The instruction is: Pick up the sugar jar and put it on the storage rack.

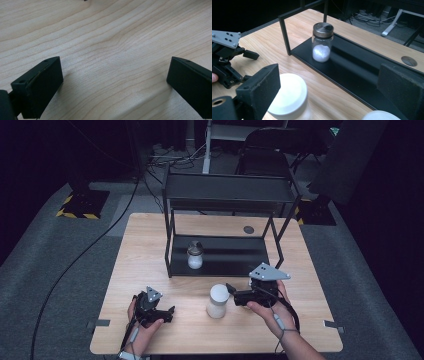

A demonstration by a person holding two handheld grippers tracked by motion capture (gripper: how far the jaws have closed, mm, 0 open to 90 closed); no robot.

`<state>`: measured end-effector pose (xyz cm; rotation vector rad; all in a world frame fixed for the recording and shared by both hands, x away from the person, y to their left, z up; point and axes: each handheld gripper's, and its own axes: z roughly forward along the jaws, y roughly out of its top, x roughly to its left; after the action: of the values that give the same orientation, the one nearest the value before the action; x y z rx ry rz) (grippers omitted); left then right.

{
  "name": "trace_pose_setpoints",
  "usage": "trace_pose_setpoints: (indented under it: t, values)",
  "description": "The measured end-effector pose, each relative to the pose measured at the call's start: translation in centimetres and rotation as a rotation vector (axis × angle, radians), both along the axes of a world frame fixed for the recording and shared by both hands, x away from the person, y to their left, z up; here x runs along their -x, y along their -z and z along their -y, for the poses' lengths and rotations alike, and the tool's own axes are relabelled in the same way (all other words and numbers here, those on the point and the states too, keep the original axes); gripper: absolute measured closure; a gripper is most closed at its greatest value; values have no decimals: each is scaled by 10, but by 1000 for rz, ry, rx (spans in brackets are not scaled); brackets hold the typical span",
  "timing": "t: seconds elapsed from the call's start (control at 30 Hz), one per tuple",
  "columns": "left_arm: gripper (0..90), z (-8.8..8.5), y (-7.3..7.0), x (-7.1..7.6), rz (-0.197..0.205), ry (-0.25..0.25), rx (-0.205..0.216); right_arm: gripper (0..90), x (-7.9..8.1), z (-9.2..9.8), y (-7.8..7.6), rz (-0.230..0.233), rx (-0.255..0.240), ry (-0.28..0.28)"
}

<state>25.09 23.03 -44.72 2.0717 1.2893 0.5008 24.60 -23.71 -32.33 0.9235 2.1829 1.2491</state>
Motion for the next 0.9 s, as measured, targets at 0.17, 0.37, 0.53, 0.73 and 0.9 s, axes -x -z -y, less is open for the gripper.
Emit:
trace_pose_setpoints:
  t: [0.17,0.37,0.53,0.73,0.9]
  values:
    - [5,0,0,0,0,0,0,50,0,-8,3,-2,0,-10]
    - [5,0,0,0,0,0,0,50,1,-17,8,-5,1,-19]
    - [5,0,0,0,0,0,0,51,2,-21,12,-10,2,-25]
    - [5,0,0,0,0,0,0,55,2,-27,22,-22,8,-33]
    - [5,0,0,0,0,0,0,56,1,-30,27,-32,11,-52]
